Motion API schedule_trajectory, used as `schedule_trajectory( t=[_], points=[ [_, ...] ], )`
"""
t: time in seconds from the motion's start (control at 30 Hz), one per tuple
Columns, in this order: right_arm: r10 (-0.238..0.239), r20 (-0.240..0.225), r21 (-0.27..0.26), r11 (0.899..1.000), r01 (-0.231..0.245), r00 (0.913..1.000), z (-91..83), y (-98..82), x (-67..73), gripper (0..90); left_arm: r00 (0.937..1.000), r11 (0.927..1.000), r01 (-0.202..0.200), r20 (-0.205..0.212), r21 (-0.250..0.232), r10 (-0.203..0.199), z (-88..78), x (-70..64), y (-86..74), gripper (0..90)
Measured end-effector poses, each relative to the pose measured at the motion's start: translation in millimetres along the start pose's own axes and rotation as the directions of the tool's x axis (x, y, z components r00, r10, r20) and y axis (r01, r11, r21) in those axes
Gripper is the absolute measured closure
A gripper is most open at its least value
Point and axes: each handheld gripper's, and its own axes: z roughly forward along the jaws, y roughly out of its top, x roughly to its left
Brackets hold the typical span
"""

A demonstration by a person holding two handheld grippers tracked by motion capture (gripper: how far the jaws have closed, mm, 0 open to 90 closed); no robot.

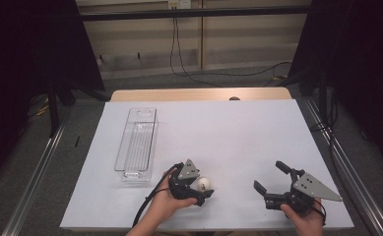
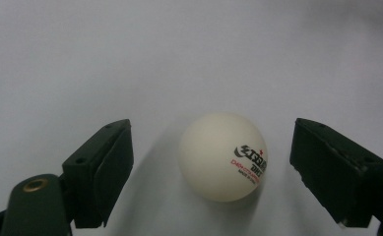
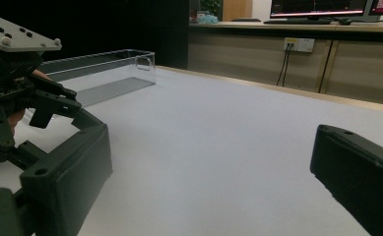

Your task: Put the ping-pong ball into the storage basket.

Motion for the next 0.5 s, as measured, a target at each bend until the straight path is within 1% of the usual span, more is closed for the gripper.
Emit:
schedule_trajectory(
  t=[0.07,0.13,0.17,0.2,0.4,0.43,0.5],
  points=[
    [0.000,0.002,0.002,1.000,0.000,1.0000,-0.1,0.0,0.0,1.8,1.0000,1.0000,-0.001,0.008,-0.009,0.001,1.0,0.3,-0.1,18.2],
    [-0.001,0.000,0.005,1.000,0.001,1.0000,-0.3,0.1,0.1,1.8,1.0000,1.0000,-0.005,0.007,-0.001,0.005,0.9,-0.1,0.3,19.7],
    [0.000,0.001,0.003,1.000,0.000,1.0000,0.0,0.0,0.3,1.9,1.0000,0.9999,-0.006,-0.003,0.009,0.006,0.4,-0.6,0.7,19.7],
    [0.000,0.001,0.003,1.000,0.000,1.0000,0.0,0.0,0.4,1.9,1.0000,0.9999,-0.008,-0.004,0.015,0.008,0.1,-0.5,1.0,19.6],
    [0.000,0.002,0.001,1.000,0.000,1.0000,-0.3,0.1,-0.1,1.9,1.0000,0.9999,-0.003,-0.001,0.012,0.003,0.5,0.3,1.6,22.2],
    [0.001,0.002,0.001,1.000,-0.001,1.0000,-0.3,0.1,0.0,1.9,1.0000,0.9998,-0.007,-0.005,0.016,0.007,0.1,0.3,1.6,23.0],
    [-0.003,0.002,0.000,1.000,0.003,1.0000,-0.2,0.3,-0.3,1.9,1.0000,0.9999,-0.007,0.003,0.016,0.007,0.3,0.2,1.6,23.7]
  ],
)
